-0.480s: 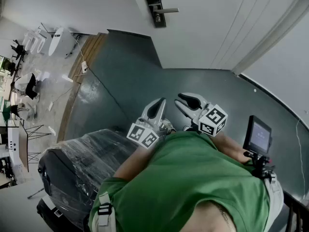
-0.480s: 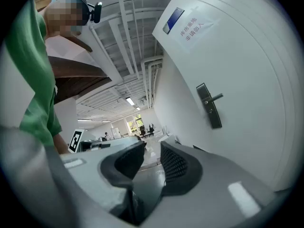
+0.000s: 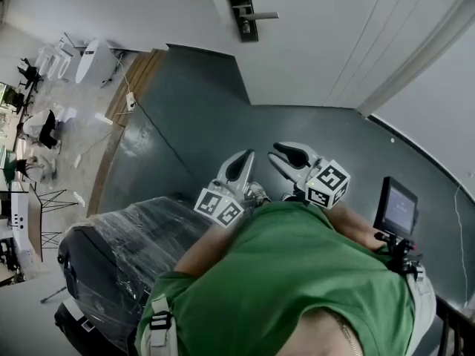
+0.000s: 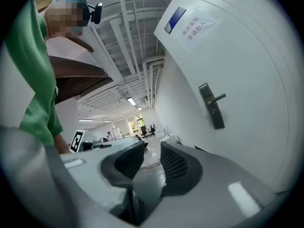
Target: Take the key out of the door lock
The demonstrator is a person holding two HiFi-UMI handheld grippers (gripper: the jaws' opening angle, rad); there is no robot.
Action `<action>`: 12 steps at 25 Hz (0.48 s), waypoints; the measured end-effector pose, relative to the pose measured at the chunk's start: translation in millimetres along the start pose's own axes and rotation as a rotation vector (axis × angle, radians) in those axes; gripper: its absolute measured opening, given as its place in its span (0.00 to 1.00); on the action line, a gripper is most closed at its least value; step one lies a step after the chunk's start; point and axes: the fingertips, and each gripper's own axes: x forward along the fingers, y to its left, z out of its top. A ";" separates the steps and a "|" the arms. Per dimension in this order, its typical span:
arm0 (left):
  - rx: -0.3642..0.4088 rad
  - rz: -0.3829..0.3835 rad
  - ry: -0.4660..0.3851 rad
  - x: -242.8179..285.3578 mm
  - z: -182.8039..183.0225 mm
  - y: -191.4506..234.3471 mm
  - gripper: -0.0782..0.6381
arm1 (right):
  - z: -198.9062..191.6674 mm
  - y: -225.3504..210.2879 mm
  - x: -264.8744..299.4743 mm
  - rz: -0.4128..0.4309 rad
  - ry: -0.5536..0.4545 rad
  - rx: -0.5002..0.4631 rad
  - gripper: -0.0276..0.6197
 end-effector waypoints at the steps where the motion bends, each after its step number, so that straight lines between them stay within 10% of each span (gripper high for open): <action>1: 0.000 0.001 -0.001 -0.5 0.5 0.1 0.12 | 0.8 0.3 0.3 0.002 -0.002 0.000 0.21; 12: -0.001 0.024 -0.023 -10.7 12.4 15.6 0.12 | 13.6 1.0 15.1 0.009 -0.023 -0.011 0.21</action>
